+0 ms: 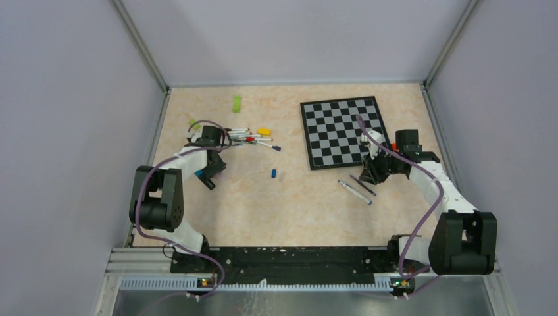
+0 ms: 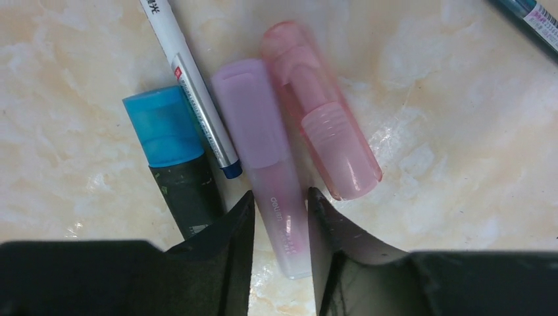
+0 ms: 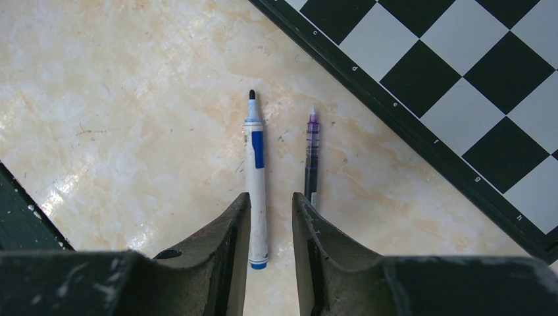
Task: Open the pen caps
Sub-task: Pick up the pen from the center of the board.
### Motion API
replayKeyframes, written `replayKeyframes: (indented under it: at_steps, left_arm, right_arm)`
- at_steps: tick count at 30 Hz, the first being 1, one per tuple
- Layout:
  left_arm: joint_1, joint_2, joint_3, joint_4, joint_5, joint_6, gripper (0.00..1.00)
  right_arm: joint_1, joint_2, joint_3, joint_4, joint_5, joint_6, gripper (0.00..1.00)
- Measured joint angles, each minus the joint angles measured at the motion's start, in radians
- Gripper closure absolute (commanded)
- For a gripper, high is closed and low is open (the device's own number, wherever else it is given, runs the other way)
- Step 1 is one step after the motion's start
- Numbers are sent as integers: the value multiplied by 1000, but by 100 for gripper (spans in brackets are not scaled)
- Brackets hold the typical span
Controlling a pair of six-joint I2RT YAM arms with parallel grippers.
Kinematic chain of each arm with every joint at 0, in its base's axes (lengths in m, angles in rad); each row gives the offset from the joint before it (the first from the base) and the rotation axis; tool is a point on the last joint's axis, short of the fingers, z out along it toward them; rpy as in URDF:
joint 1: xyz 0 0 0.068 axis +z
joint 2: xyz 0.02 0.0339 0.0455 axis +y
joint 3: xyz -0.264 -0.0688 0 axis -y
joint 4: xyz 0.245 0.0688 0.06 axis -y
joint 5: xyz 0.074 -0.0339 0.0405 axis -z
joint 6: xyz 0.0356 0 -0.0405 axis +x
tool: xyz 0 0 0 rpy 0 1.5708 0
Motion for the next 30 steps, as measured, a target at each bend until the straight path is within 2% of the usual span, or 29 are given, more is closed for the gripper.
replayKeyframes:
  at_steps: [7, 19, 25, 30]
  left_arm:
    - [7, -1, 0, 3, 5, 1, 82]
    - [8, -76, -35, -2, 49, 6, 90]
    - [8, -229, -70, 6, 137, 38, 97]
    - [8, -455, -209, 112, 338, 63, 100]
  right_arm:
    - [0, 0, 0, 0, 0, 0, 71]
    - [0, 0, 0, 0, 0, 0, 71]
    - [0, 0, 0, -3, -23, 0, 71]
    - [0, -6, 0, -10, -78, -1, 71]
